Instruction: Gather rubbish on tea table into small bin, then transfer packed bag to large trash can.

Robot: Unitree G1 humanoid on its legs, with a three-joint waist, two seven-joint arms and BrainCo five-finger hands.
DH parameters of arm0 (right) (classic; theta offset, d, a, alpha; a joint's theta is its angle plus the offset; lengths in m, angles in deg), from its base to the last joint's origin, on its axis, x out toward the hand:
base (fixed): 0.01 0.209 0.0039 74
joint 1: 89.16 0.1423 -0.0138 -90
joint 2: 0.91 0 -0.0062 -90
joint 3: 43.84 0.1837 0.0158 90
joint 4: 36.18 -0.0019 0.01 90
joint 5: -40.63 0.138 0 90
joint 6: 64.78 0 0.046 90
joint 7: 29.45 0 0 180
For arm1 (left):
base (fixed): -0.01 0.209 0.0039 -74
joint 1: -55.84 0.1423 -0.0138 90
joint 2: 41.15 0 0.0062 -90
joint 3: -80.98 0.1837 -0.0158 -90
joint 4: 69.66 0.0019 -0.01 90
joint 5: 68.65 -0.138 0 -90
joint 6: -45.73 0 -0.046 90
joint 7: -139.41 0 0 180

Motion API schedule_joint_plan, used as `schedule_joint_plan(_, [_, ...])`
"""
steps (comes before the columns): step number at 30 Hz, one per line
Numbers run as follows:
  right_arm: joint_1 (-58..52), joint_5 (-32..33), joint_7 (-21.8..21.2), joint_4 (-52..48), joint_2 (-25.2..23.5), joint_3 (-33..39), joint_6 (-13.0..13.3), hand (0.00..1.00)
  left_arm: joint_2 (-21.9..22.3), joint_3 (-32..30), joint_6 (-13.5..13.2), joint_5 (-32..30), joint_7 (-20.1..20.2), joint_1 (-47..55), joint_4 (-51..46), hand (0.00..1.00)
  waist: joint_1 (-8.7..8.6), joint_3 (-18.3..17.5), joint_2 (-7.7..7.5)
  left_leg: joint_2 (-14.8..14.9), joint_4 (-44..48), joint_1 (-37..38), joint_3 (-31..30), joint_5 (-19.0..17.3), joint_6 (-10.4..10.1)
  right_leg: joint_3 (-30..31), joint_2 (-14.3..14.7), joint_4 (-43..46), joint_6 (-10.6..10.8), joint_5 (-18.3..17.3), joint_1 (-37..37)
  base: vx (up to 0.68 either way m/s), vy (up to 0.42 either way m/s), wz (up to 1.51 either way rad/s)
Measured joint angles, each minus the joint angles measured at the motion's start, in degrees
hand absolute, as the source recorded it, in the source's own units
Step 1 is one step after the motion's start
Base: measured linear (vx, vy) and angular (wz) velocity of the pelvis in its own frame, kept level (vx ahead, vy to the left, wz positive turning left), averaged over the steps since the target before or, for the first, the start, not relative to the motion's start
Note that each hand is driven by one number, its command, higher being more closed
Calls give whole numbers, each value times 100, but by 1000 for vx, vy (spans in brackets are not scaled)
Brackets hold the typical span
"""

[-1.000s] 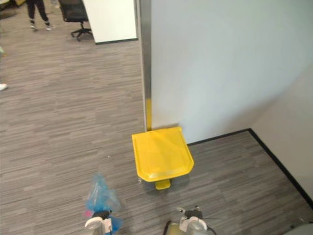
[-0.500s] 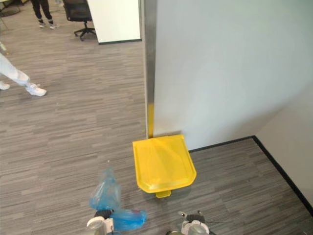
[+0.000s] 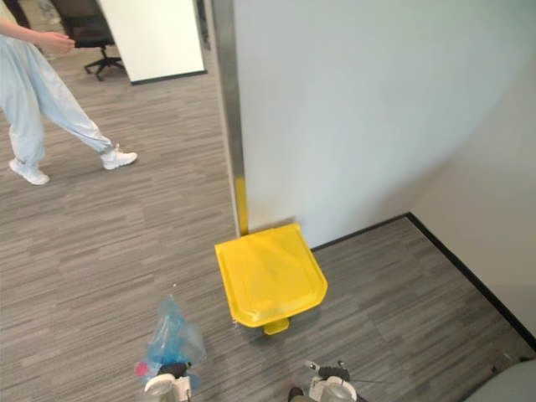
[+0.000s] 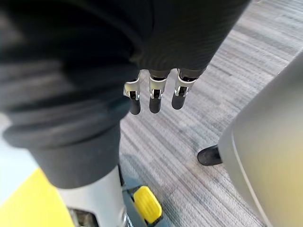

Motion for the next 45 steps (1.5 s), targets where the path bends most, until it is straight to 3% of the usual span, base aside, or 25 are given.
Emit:
schedule_joint_plan(2, [55, 88, 55, 3, 25, 15, 10, 0, -2, -121, 2, 2, -1, -135, 67, 100, -14, 203, -69, -143, -61, 186, -279, -180, 251, -183, -253, 1186, 186, -223, -356, -139, -7, 19])
schedule_joint_plan(4, [92, 203, 89, -12, 177, 44, 47, 0, -9, -111, -2, -1, -7, -208, 83, 100, -78, 343, -51, -207, 7, 419, -510, -254, 357, -367, -393, 2404, 144, -305, -937, -63, 5, 42])
schedule_joint_plan(7, [39, 307, 135, -37, 168, 194, 52, 0, -98, -100, -3, -2, -102, -280, 149, 100, -75, 417, -141, -106, 569, 404, -859, -641, 322, -517, -312, 2038, 31, -178, -1488, 72, -29, 47])
schedule_joint_plan(9, [75, 427, 212, -105, 117, 301, 47, 0, -191, -114, 0, -3, -106, -311, 150, 100, -74, 516, -263, -88, 953, 371, -973, -920, 228, -531, -311, 1457, 145, 54, -1734, 150, -147, 53])
schedule_joint_plan(11, [-17, 444, 294, -104, 79, 471, 41, 0, -221, -145, -13, -5, -113, -314, 123, 100, -78, 525, -407, -214, 1348, 398, -1204, -1282, 137, -538, -422, 1247, 233, -193, -1667, 275, -226, 64])
schedule_joint_plan(12, [-18, 483, 300, -117, 124, 576, 50, 0, -158, -155, -23, -4, -118, -340, 127, 100, -75, 585, -306, -137, 1523, 436, -1332, -1450, -18, -570, -385, 1388, 372, -207, -1642, 322, -188, 29])
schedule_joint_plan(13, [81, 483, 314, -141, 216, 646, 53, 0, -56, -171, -21, -5, -116, -336, 137, 100, -59, 603, -45, -8, 1554, 424, -1432, -1470, 26, -716, -284, 1449, 402, -338, -1637, 360, -182, 14])
schedule_joint_plan(15, [101, 526, 309, -178, 231, 702, 59, 0, 56, -168, -22, -12, -113, -370, 142, 100, -79, 628, 82, 22, 1545, 409, -1601, -1420, 98, -801, -224, 1532, 356, -347, -1619, 231, -100, 14])
schedule_joint_plan(18, [46, 537, 307, -180, 143, 735, 52, 0, 49, -99, -22, -138, -98, -378, 149, 100, -67, 596, 109, 93, 1534, 490, -1565, -1410, 120, -928, -83, 1630, 195, -608, -1417, 128, -75, 6])
schedule_joint_plan(20, [45, 529, 300, -180, 106, 681, 36, 0, 50, -97, -21, -165, -97, -385, 151, 100, -63, 571, 51, 137, 1425, 506, -1570, -1419, 109, -995, -70, 1630, 149, -648, -1430, 42, -47, 7])
schedule_joint_plan(24, [119, 410, 297, -222, 148, 318, 1, 0, 64, -81, -12, -161, -98, -384, 150, 100, -34, 536, 19, 89, 1106, 436, -1565, -1371, 20, -963, -100, 1523, -2, -529, -1583, 4, -2, 0])
schedule_joint_plan(31, [397, 195, 305, -287, 268, -355, -3, 0, 36, 418, -11, -149, -104, -413, 9, 100, -2, 432, 95, -109, 1132, -171, -1807, -1223, -122, -1038, -319, 1473, 32, -418, -2070, 48, 29, 11])
schedule_joint_plan(37, [778, 283, 342, -1339, 76, -1130, 127, 0, 24, 868, -26, -108, -141, -498, -324, 100, 11, 418, 183, -8, 1552, -842, -1871, -1124, -132, -1168, -328, 1291, -118, -289, -2345, 29, -35, 14])
schedule_joint_plan(45, [1515, 429, 570, -2084, 101, -1776, 248, 0, 7, 1532, -113, 115, -319, -338, -1075, 100, 57, 470, 296, 2, 1936, -1342, -1828, -1126, -108, -1154, -324, 1154, -149, -6, -2612, -70, -58, 2])
